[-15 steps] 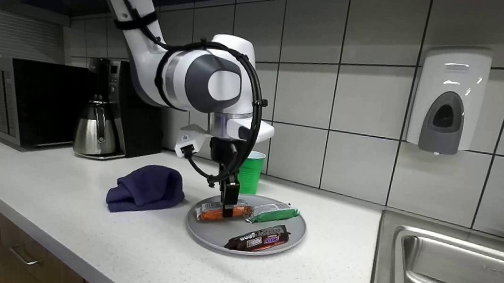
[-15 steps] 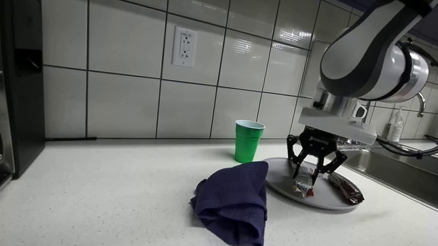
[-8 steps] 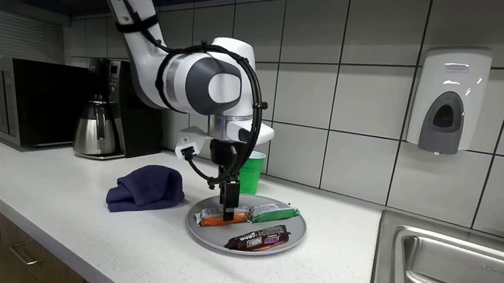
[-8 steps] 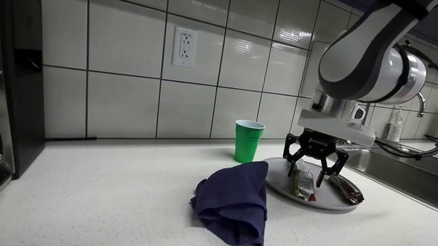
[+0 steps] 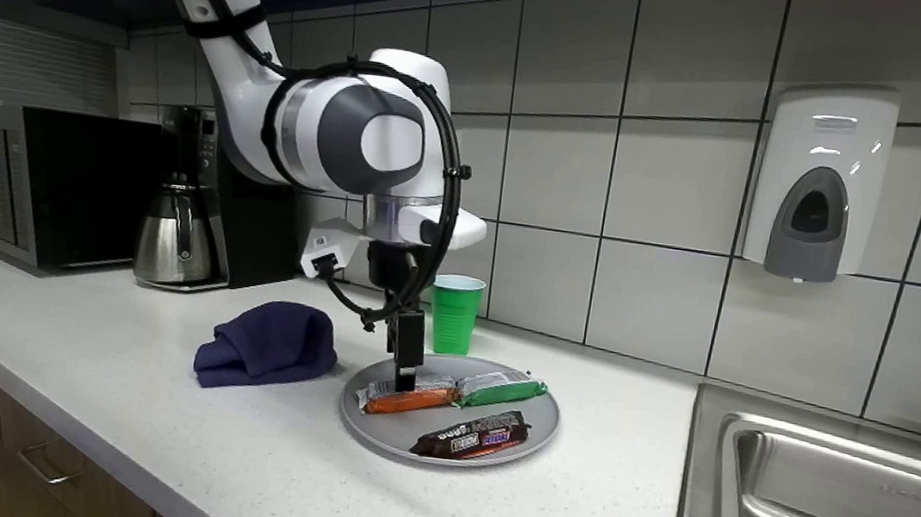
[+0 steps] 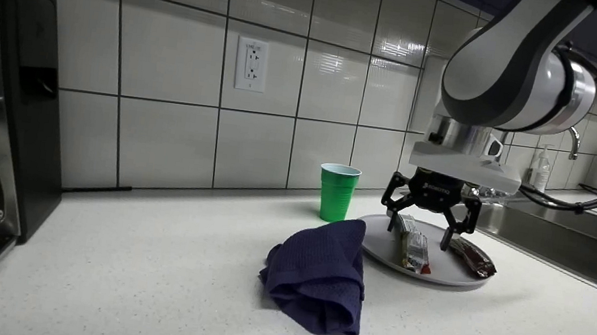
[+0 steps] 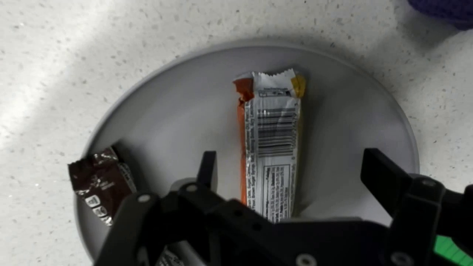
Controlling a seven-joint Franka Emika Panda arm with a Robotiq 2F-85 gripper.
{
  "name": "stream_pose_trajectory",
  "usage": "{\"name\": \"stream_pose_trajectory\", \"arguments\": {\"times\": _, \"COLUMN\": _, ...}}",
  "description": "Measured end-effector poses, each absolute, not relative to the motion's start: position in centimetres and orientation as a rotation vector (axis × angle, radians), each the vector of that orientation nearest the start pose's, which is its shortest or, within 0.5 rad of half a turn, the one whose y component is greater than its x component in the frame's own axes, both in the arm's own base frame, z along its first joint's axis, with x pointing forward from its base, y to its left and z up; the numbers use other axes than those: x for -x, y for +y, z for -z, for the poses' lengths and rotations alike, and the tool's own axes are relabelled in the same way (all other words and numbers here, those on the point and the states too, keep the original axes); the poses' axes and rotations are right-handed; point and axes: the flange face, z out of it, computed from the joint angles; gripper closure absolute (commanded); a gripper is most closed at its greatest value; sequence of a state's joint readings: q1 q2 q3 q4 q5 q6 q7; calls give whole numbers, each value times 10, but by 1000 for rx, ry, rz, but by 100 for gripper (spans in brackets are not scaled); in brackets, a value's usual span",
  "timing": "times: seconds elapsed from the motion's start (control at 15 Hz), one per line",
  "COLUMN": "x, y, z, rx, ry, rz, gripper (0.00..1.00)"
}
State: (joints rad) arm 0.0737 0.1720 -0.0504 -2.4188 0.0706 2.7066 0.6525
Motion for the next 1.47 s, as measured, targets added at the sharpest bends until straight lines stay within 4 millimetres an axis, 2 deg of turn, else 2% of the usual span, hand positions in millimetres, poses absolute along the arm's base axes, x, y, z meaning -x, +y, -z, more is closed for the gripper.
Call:
{"name": "stream_pose_trajectory", "arguments": {"times": 0.47, "x": -459, "y": 12, "z": -281, "rx": 2923, "ry": 945, "rz": 192, "gripper": 0}}
{"name": "stream_pose_trajectory", "arguments": {"times": 0.93, "x": -417, "y": -1, "z": -317, "rx": 3019, "ry": 623, "rz": 162, "gripper": 0}}
{"name": "stream_pose_trajectory", "arguments": {"times": 1.47, "x": -377, "y": -21, "z": -351, "rx": 3069, "ry": 286, "rz": 35, "gripper": 0}}
